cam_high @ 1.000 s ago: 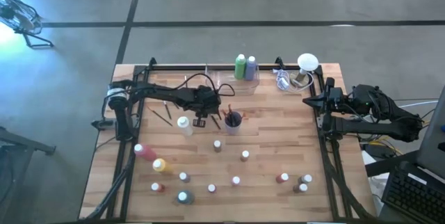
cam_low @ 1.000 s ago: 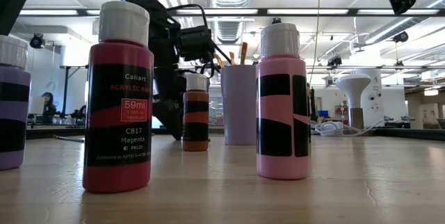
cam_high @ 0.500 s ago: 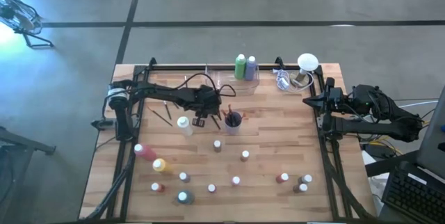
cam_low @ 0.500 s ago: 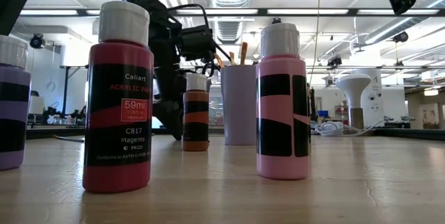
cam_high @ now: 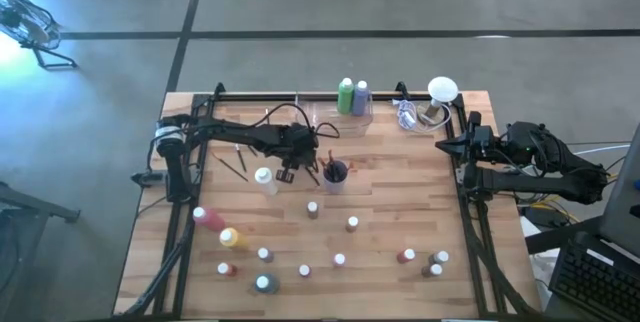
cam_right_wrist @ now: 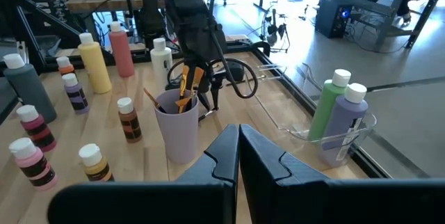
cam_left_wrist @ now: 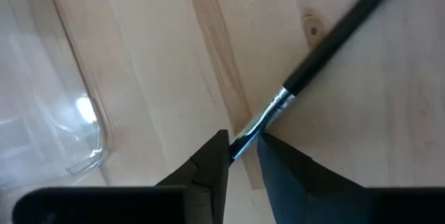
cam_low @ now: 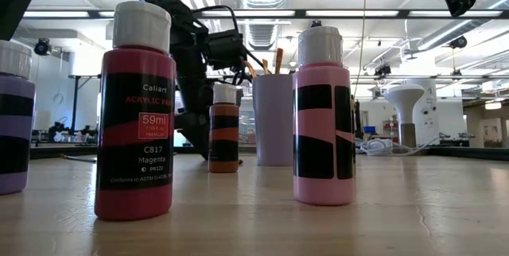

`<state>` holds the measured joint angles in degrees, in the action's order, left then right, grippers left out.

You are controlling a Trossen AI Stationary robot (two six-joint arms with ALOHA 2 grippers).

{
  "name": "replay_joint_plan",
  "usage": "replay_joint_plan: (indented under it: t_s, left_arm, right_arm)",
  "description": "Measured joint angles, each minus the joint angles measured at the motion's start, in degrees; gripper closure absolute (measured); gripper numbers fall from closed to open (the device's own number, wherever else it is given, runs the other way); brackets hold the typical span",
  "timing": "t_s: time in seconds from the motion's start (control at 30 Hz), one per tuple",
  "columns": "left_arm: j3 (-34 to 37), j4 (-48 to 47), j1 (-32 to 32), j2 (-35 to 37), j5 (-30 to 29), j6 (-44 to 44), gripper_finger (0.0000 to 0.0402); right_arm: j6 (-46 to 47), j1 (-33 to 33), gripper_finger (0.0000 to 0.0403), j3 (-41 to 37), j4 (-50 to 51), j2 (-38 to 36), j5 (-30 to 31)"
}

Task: Pick & Place Paint Supplies
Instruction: Put the silver paint brush into the purple cup

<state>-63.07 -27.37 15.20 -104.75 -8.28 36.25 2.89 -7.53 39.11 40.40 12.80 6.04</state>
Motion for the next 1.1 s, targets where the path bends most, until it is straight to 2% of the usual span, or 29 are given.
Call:
replay_joint_plan:
  t_s: [0.4, 0.8, 1.1]
  left_arm:
    - [0.09, -3.80, -0.13, 0.00, 1.25, -1.35, 0.0374]
    - [-0.01, -5.55, -0.20, 0.04, 1.51, -4.35, 0.0384]
    - [-3.82, -11.05, -0.33, -0.32, 2.02, -6.32, 0.0398]
  right_arm:
    - [-0.03, 0.02, 0.0394, 0.00, -0.02, 0.00, -0.02]
    - [0.01, 0.02, 0.0394, -0.01, -0.02, 0.00, -0.01]
    - [0.01, 0.01, 0.0394, -0.01, -0.01, 0.00, 0.00]
